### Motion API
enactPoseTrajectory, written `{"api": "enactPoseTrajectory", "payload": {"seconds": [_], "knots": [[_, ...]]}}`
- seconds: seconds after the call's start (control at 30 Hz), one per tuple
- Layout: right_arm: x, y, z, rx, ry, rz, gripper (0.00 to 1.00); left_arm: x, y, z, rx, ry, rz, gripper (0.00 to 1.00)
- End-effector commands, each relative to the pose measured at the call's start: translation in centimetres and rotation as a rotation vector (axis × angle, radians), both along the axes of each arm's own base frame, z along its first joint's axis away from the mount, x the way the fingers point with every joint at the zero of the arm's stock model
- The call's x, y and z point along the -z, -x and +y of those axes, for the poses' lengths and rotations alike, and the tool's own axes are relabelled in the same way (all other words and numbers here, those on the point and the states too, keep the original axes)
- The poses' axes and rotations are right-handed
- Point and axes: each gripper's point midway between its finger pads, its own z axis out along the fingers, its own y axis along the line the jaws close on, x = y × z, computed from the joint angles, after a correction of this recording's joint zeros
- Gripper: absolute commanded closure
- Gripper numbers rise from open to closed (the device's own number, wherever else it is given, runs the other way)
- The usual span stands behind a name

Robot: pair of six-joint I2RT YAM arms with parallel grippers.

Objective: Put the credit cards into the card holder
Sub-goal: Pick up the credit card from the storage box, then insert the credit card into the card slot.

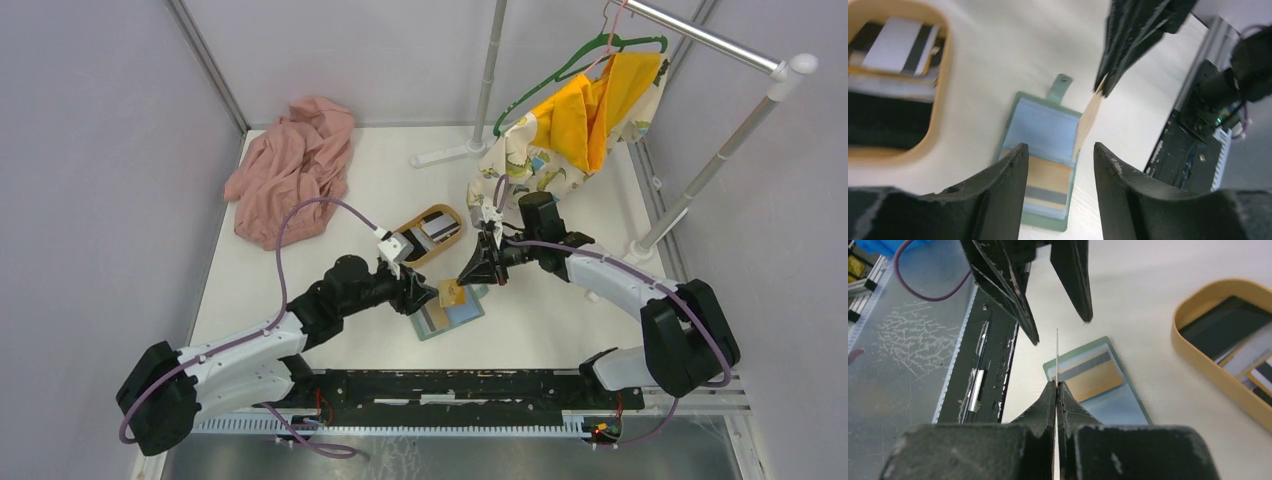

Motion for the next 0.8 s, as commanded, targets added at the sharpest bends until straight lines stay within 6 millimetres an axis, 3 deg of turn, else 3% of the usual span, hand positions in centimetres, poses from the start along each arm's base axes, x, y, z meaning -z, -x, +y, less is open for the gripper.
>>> {"api": "enactPoseTrajectory", "payload": {"seconds": [0.0,0.23,0.5,0.77], "knots": [[1.7,-2.2,-0.1,0.143,0.057,0.115,1.0,2.0,-1.8,3.8,-0.334,0.053,0.14,0.39],[5.0,-3.1,-0.1,0.265,0.143,0.321,1.0,4.1,-0.7,5.5,-0.47,0.176,0.328,0.47],[6.3,-3.2,-0.1,0.3,0.181,0.413,1.0,5.0,0.3,3.5,-0.421,0.25,0.477,0.64],[8.3,-3.4,-0.3,0.319,0.259,0.495,1.0,7.1,0.2,2.3,-0.398,0.193,0.525,0.71]]}}
